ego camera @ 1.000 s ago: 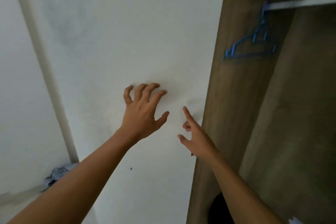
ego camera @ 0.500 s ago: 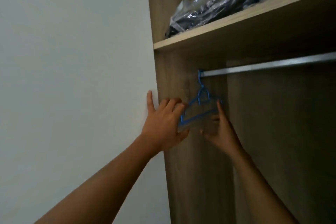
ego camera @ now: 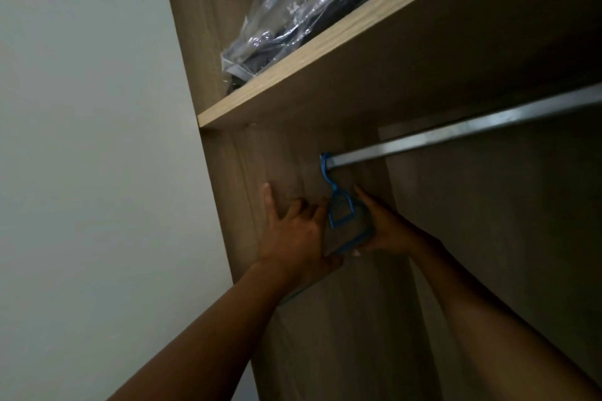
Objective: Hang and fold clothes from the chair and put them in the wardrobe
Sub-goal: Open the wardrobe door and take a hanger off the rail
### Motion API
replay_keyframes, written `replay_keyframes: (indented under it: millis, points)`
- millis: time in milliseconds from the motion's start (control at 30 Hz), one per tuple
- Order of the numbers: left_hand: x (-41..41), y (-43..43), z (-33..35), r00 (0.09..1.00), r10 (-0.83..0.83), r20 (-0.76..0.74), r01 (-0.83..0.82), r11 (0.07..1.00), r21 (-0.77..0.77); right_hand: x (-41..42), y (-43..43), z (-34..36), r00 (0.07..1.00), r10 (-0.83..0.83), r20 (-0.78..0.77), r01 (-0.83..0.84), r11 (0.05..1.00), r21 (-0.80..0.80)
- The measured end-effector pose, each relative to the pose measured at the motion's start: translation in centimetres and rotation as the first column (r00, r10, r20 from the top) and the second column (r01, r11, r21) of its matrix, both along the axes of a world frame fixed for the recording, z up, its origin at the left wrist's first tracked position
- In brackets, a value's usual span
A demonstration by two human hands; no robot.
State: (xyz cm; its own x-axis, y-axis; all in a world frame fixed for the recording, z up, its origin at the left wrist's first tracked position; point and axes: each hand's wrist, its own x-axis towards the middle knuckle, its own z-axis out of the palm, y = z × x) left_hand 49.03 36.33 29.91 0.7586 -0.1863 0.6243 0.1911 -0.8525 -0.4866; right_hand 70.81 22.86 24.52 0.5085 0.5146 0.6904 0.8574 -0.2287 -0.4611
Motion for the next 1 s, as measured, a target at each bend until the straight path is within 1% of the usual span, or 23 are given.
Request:
replay_keyframes:
  millis: [133,233,300,500,600,733,867,933,1000]
  points:
    - [1.2,0.0,0.3,1.0,0.016,0.023,-0.016,1.0,0.002,0.4,-0.4,-0.7,0.998,0.021,0.065,-0.022,1.0,0.011]
    - [1.4,-0.4,0.7,1.0,0.016,0.014,-0.017,1.0,0.005,0.3,-0.6,-0.8,0.99,0.011,0.139,-0.02,0.998,0.061]
    - [1.5,-0.5,1.0,1.0,0.023,0.008,-0.023,1.0,0.004,0.0,-0.7,-0.9,0.987,-0.003,0.158,-0.01,0.997,0.082]
    - [1.2,-0.7,1.8,1.0,0.023,0.008,-0.023,0.999,-0.034,-1.2,-1.2,-0.3,0.985,0.013,0.174,-0.037,0.99,0.133]
    - [0.8,-0.7,2.5,1.0,0.015,0.015,-0.015,1.0,-0.025,-1.6,-1.6,0.2,0.986,0.011,0.168,-0.036,0.988,0.147]
    - [-0.2,-0.8,3.3,1.0,0.013,-0.015,-0.014,1.0,-0.027,-2.1,-2.1,0.9,0.986,0.02,0.168,-0.051,0.982,0.182]
    - [-1.3,-1.0,4.0,1.0,0.02,-0.016,-0.021,0.999,-0.049,-3.5,-2.2,1.9,0.981,0.024,0.192,-0.066,0.974,0.216]
    - [-2.1,-1.0,4.0,0.999,0.031,-0.009,-0.031,0.999,-0.039,-4.1,-2.1,1.9,0.977,0.034,0.21,-0.085,0.967,0.239]
    - [-2.8,-1.1,3.7,0.999,0.043,-0.031,-0.044,0.999,-0.03,-4.4,-2.1,1.6,0.973,0.024,0.227,-0.085,0.961,0.261]
